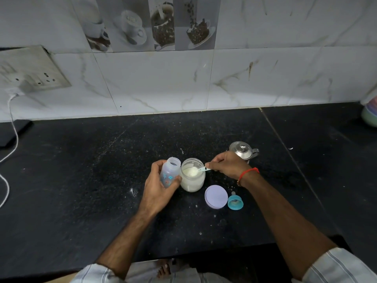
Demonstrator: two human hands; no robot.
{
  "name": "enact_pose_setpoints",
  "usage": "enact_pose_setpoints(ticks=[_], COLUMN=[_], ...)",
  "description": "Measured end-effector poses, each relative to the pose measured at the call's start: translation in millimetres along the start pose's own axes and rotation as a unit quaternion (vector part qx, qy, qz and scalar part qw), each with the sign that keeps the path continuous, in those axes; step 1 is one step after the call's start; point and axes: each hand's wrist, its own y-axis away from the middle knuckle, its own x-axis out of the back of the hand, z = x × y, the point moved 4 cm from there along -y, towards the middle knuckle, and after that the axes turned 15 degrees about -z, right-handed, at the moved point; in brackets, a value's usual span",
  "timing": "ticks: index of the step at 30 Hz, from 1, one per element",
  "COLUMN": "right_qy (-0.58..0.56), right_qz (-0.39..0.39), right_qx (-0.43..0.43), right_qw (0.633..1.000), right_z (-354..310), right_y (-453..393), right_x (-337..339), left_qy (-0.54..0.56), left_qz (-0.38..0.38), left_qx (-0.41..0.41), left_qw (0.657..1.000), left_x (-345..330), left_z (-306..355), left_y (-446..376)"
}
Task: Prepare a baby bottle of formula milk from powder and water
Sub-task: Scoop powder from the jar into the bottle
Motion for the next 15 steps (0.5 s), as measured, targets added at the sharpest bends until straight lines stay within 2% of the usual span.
enact_pose_setpoints(ticks=[7, 15], right_qy=[0.014, -0.039], right_qz=[0.003, 0.024], right_qx=[-0.005, 0.027], right_qw=[1.000, 0.999], right_z=[0.4, -2.7], right_y=[1.6, 1.6], right_x=[1.9, 3.1], left_qy=[0.005, 0.004], left_qz=[-0.001, 0.001], left_qx=[-0.002, -0.005], left_qw=[1.000, 1.000], left_x=[1.0, 2.8], left_z=[-1.1, 0.6], left_y=[0.0, -0.5])
